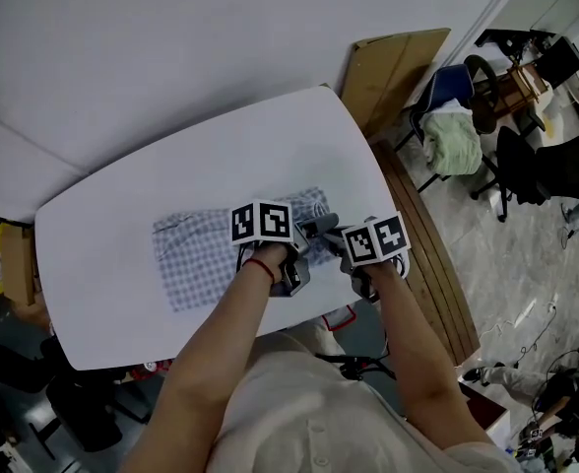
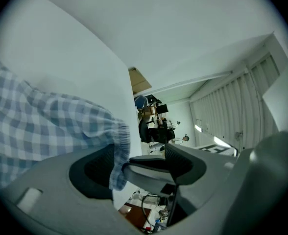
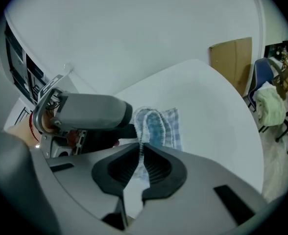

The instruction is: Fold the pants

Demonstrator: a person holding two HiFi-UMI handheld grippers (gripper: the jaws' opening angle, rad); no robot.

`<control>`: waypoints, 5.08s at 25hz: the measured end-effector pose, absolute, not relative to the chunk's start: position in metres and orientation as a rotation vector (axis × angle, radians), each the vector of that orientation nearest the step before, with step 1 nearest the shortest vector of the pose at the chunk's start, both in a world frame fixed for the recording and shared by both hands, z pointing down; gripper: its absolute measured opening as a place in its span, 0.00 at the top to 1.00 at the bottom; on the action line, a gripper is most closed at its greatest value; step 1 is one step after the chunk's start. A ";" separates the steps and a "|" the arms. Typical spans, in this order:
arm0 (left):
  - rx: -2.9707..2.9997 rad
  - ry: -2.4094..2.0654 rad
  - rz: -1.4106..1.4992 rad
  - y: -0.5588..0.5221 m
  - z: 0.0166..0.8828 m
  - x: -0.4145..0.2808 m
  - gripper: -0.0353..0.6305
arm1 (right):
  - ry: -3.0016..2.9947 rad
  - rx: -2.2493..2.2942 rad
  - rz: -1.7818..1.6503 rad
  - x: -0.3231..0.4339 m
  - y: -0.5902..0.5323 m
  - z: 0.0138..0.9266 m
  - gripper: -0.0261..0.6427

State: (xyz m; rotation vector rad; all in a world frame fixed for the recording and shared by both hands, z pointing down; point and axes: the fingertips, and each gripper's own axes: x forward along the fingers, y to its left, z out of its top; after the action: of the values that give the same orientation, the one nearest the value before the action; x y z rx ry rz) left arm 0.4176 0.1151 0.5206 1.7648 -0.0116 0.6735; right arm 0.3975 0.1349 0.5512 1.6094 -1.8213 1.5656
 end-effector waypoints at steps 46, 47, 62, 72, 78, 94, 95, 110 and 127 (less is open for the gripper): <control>2.170 -0.566 0.709 0.045 0.511 0.064 0.51 | -2.177 0.655 0.426 0.203 -0.047 0.472 0.94; 2.161 -0.618 0.732 0.042 0.516 0.055 0.56 | -2.174 0.614 0.393 0.191 -0.053 0.473 0.94; 2.027 -0.726 0.915 0.021 0.580 0.009 0.65 | -1.940 0.119 0.173 0.073 -0.115 0.547 0.84; 2.003 -0.616 0.937 0.019 0.596 0.016 0.72 | -1.735 0.016 0.097 0.064 -0.131 0.600 0.86; 1.982 -0.584 0.951 0.024 0.611 0.016 0.87 | -1.680 0.007 0.148 0.065 -0.133 0.614 0.91; 1.943 -0.483 0.856 0.033 0.604 -0.001 0.91 | -1.739 0.261 0.374 0.082 -0.195 0.587 0.94; 1.936 -0.486 0.838 0.032 0.603 -0.003 0.91 | -1.743 0.257 0.369 0.080 -0.195 0.589 0.94; 1.917 -0.599 0.728 0.016 0.588 -0.020 0.67 | -1.723 -0.475 -0.146 0.040 -0.144 0.562 0.65; 1.850 -0.512 0.812 0.011 0.617 0.017 0.79 | -1.305 -0.776 -0.359 0.068 -0.138 0.625 0.70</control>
State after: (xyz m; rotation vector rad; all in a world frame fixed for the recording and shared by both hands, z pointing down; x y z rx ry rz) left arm 0.0171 0.0113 0.6169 1.8505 -0.5124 0.8117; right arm 0.0683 -0.1379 0.6255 -0.7757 -1.3053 -0.3594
